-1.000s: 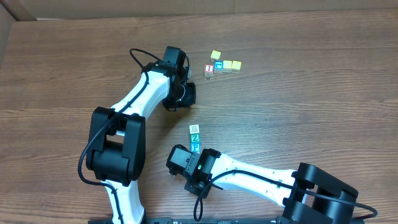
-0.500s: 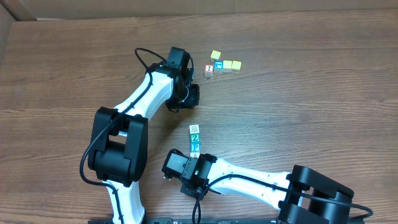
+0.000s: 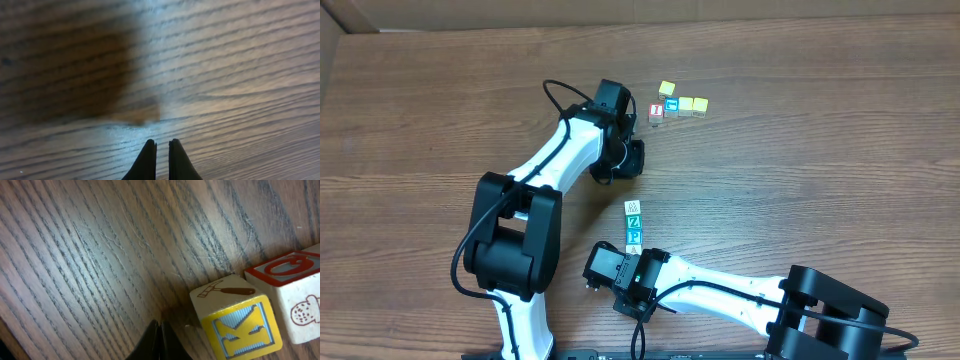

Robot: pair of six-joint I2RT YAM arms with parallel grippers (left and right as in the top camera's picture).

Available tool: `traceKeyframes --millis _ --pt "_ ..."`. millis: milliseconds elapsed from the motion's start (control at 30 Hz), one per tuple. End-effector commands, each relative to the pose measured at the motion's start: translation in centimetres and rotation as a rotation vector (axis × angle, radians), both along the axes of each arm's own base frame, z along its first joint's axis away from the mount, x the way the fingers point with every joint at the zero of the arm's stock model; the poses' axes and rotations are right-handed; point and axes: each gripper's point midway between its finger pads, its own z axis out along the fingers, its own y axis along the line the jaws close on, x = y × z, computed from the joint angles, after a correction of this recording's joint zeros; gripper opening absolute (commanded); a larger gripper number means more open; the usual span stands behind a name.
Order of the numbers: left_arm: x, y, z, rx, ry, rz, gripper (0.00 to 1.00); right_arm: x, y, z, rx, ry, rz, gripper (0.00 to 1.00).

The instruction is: Flip 5 blocks

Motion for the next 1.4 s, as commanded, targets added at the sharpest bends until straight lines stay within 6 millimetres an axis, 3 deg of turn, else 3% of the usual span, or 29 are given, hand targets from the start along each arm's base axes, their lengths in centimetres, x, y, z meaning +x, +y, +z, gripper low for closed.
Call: traceKeyframes --millis 0,300,1367 --pt "-1.1 0.2 -1.4 0.014 0.041 -0.02 0.04 -0.1 -0.1 -0.3 -0.006 -0.004 0.007 0.04" --pt "-2.6 0.4 -2.0 0.021 0.074 -0.083 0.04 -0.1 -0.1 -0.3 -0.006 -0.004 0.007 0.04" --pt "-2.9 0.6 -2.1 0.026 0.076 -0.122 0.04 1.2 -0.2 -0.7 -0.002 -0.078 -0.008 0.04"
